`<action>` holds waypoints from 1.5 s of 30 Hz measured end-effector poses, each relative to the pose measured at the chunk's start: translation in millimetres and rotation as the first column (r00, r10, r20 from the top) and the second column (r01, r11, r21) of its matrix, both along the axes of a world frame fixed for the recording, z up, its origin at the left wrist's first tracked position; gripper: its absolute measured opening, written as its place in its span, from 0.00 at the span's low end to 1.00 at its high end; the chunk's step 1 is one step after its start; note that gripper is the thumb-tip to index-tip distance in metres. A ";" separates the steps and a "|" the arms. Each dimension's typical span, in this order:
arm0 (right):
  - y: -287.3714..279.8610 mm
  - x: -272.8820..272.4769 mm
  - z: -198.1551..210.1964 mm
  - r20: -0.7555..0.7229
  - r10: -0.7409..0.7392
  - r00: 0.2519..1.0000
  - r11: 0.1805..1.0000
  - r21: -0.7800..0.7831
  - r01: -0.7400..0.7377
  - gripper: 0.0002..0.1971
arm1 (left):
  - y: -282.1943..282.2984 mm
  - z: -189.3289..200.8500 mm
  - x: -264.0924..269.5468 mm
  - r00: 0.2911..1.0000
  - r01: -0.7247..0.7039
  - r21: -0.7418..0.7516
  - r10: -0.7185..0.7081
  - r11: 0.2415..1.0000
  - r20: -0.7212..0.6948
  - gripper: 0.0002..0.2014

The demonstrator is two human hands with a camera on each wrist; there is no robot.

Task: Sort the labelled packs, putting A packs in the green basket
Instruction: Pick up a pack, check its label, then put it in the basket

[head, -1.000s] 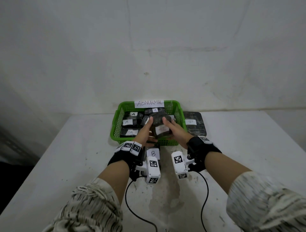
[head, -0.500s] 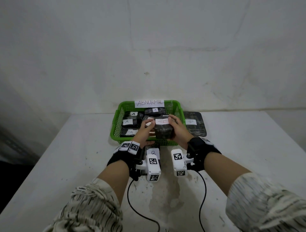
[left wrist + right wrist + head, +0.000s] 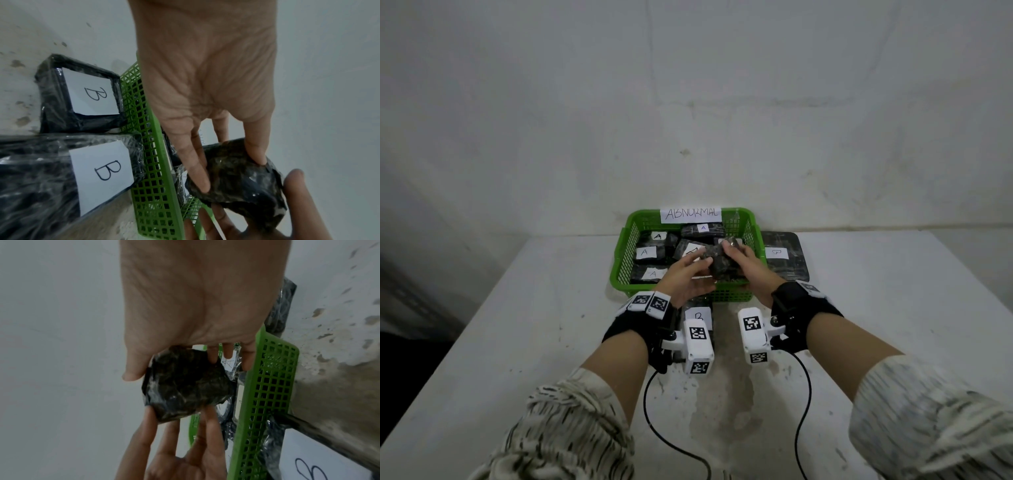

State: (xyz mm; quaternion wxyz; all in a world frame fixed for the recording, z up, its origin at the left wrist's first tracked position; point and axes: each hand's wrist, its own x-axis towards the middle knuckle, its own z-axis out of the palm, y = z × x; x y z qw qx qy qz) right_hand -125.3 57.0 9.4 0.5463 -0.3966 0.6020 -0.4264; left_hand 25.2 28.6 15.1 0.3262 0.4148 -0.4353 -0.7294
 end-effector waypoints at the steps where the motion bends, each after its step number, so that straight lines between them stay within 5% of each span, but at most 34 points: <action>1: -2.4 -0.4 -3.1 -0.033 -0.019 0.999 1.000 0.008 0.019 0.49 | 0.9 -0.9 -1.0 1.000 0.026 -0.007 -0.026 1.000 0.017 0.18; 3: -3.0 -0.4 -2.6 -0.094 -0.052 0.994 0.999 0.003 0.052 0.50 | 2.6 -0.9 -2.2 0.998 0.056 -0.019 -0.055 0.998 0.039 0.18; 9: 2.6 -3.9 2.5 -0.068 -0.107 0.992 0.994 -0.041 0.105 0.27 | 3.2 0.7 -5.2 0.996 0.037 -0.066 -0.032 0.997 0.078 0.14; 14: -0.1 -2.5 0.9 -0.051 -0.165 0.985 0.986 -0.017 0.164 0.30 | 1.4 2.9 -9.8 0.996 -0.014 -0.120 0.024 0.993 0.088 0.14; 20: 3.3 -2.0 1.6 0.198 -0.113 0.974 0.993 -0.008 0.116 0.20 | -2.0 4.1 -9.3 0.992 -0.045 -0.160 0.063 0.986 0.110 0.08; 25: 2.2 3.7 4.8 0.227 -0.182 0.957 0.978 -0.059 0.200 0.19 | -0.5 8.4 -9.9 0.984 0.002 -0.246 0.042 0.969 0.171 0.12; 31: 6.9 7.6 6.7 0.297 -0.138 0.945 0.988 -0.020 0.151 0.17 | 2.9 11.2 -10.8 0.984 0.039 -0.135 -0.015 0.990 0.175 0.11; 38: 10.2 11.0 10.5 0.313 -0.117 0.943 0.990 -0.032 0.134 0.22 | 0.4 6.8 -13.5 0.995 -0.025 -0.141 0.038 0.990 0.087 0.11; 41: 12.4 12.0 15.6 0.288 -0.123 0.950 0.986 -0.070 0.149 0.20 | -0.4 4.6 -13.5 0.983 -0.167 -0.142 0.176 0.976 0.059 0.15; 45: 14.9 11.2 19.9 0.158 0.003 0.987 0.997 -0.080 0.010 0.23 | -12.0 2.1 -9.8 0.960 -0.251 -0.121 0.263 0.960 0.096 0.16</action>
